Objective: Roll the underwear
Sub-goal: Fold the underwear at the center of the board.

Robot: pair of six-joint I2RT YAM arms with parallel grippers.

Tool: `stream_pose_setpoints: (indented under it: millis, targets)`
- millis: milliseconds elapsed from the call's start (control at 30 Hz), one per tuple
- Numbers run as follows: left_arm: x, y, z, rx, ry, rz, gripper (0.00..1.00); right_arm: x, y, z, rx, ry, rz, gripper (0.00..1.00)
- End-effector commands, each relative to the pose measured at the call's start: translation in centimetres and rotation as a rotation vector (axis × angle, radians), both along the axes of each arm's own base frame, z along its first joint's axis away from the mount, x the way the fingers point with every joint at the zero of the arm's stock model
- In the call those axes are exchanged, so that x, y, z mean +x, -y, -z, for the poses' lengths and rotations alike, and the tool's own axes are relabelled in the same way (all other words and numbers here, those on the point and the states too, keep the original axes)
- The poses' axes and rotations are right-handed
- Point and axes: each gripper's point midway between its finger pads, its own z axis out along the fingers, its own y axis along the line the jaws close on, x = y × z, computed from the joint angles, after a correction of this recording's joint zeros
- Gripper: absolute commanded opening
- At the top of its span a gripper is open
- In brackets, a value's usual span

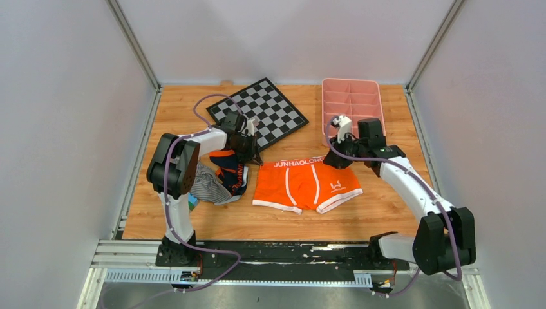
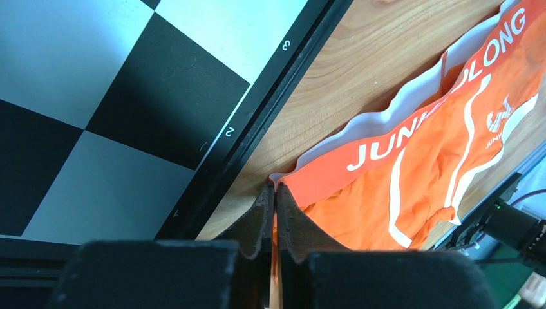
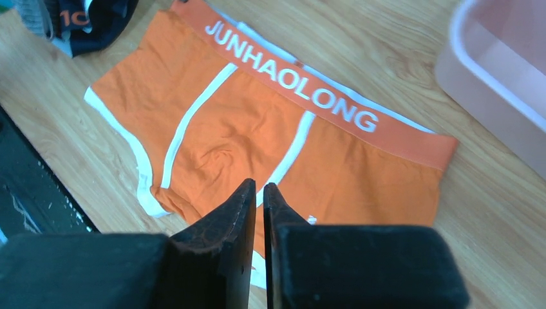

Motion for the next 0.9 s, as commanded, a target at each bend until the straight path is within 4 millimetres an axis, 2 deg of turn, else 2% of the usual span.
stream_pose_setpoints:
  millis: [0,100,167,233,300,400,467,633,767,867]
  targets:
    - [-0.1,-0.7,0.6,0.041,-0.001,-0.007,0.01,0.2,-3.7,-1.8,-0.049,0.125,-0.21,0.12]
    - [0.0,-1.0,-0.1,0.051,0.027,-0.01,0.0,-1.1,-8.0,-2.1,-0.135,0.224,-0.471,0.14]
    - [0.1,-1.2,-0.4,0.057,0.043,-0.013,0.0,-2.8,-11.4,-2.1,-0.174,0.279,-0.654,0.16]
    - [0.1,-1.3,-0.6,0.063,0.058,-0.01,0.0,-5.1,-15.1,-0.9,-0.205,0.296,-0.832,0.18]
    - [0.2,-1.4,-1.0,0.069,0.072,-0.007,0.0,-7.0,-18.0,0.1,-0.212,0.292,-0.962,0.2]
    - [0.1,-1.7,-1.4,0.077,0.089,0.002,0.0,-9.5,-21.2,2.8,-0.216,0.258,-1.07,0.2]
    - [0.0,-2.0,-1.6,0.085,0.099,0.002,0.0,-10.7,-22.5,4.2,-0.225,0.262,-1.108,0.2]
    - [-0.3,-2.3,-1.8,0.082,0.1,-0.003,0.0,-10.9,-24.6,7.4,-0.304,0.257,-1.034,0.2]
    - [-0.3,-2.2,-1.6,0.074,0.093,-0.003,0.0,-10.3,-25.5,8.1,-0.314,0.253,-0.969,0.19]
    - [-0.2,-2.1,-1.5,0.07,0.088,-0.005,0.0,-10.6,-25.6,8.3,-0.304,0.238,-0.975,0.17]
